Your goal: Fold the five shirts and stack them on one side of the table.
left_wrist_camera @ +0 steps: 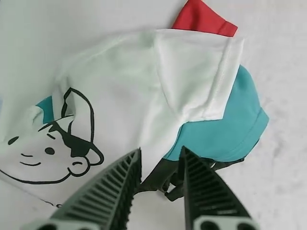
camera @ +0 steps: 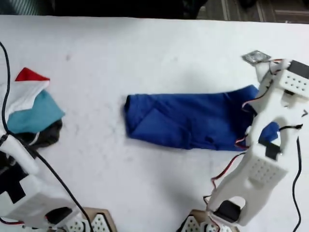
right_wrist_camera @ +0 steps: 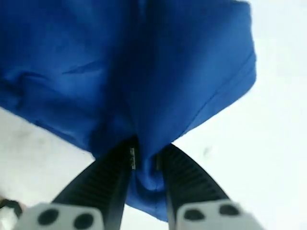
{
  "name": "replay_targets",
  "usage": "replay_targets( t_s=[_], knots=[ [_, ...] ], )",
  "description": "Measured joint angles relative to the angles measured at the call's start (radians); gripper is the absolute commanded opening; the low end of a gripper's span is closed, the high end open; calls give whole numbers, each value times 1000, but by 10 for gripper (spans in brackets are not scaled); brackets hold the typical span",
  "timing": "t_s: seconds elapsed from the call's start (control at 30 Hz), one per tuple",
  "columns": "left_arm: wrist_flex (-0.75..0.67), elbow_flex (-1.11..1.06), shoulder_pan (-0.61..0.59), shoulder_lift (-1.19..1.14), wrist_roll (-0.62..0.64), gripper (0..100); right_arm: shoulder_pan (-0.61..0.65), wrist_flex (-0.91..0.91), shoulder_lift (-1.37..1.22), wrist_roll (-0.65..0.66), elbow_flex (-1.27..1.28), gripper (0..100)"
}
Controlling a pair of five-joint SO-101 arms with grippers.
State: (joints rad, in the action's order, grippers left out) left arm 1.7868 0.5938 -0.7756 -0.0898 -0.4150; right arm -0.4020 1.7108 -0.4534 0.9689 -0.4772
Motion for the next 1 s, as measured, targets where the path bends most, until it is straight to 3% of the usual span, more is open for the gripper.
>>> replay_targets(
  t_s=[0.3,0.6,0.77,1.0],
  knots=[
    [0,0,9,0,98,146,304,6,399,-175,270,20],
    [0,0,9,0,140,146,690,-43,453,-427,279,20],
    [0,0,9,0,140,146,806,-129,419,-486,279,20],
    [0,0,9,0,160,146,873,-187,284,-497,279,39]
  ],
)
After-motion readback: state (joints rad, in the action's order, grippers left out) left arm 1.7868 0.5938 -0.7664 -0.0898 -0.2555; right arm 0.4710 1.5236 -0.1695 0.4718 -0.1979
